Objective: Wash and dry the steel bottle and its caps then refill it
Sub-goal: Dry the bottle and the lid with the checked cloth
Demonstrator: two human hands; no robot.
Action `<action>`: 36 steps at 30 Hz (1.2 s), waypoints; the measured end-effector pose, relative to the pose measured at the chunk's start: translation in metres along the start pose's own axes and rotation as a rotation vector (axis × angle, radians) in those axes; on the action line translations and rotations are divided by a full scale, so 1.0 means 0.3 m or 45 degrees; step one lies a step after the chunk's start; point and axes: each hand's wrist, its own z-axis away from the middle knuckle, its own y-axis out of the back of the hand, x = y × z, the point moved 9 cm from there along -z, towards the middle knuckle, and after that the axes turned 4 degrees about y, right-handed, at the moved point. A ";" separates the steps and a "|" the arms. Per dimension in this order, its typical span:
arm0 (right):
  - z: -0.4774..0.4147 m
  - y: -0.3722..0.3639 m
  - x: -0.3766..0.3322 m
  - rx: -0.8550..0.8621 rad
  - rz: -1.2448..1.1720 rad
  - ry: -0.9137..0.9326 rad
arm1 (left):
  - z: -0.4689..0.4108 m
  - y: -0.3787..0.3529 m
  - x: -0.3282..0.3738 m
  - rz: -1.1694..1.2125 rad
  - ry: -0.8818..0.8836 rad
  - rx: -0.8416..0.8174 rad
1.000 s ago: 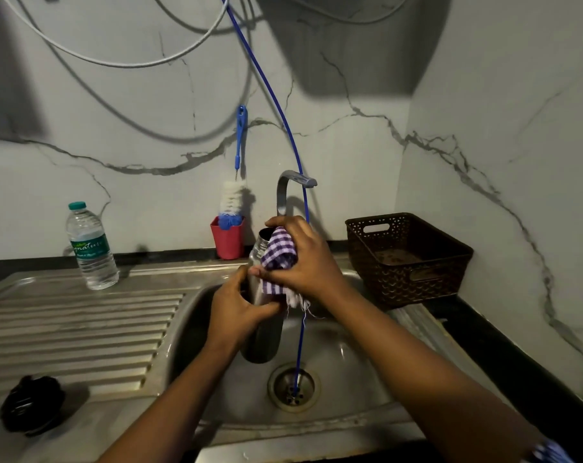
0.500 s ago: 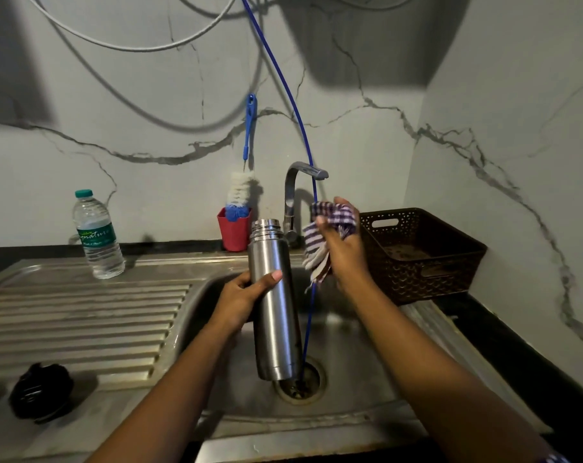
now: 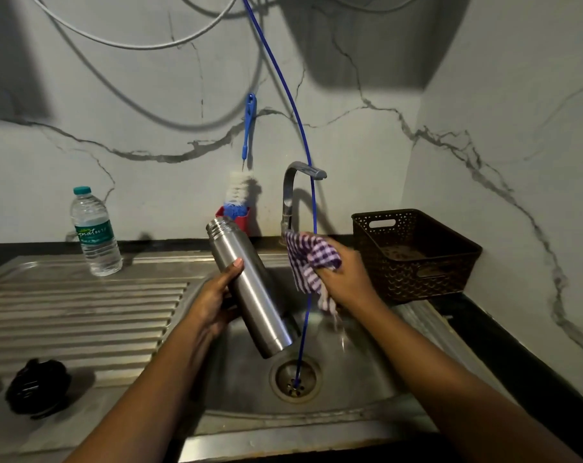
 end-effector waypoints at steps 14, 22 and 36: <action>0.180 -0.211 0.044 -0.467 0.673 0.134 | 0.038 -0.054 0.027 0.093 -0.038 0.042; 0.131 -0.161 0.093 -0.411 0.490 -0.233 | 0.079 -0.105 0.083 -0.433 -0.030 -0.027; 0.248 -0.137 0.100 -0.696 -0.894 -0.653 | 0.124 -0.260 0.359 -0.543 -0.127 -0.537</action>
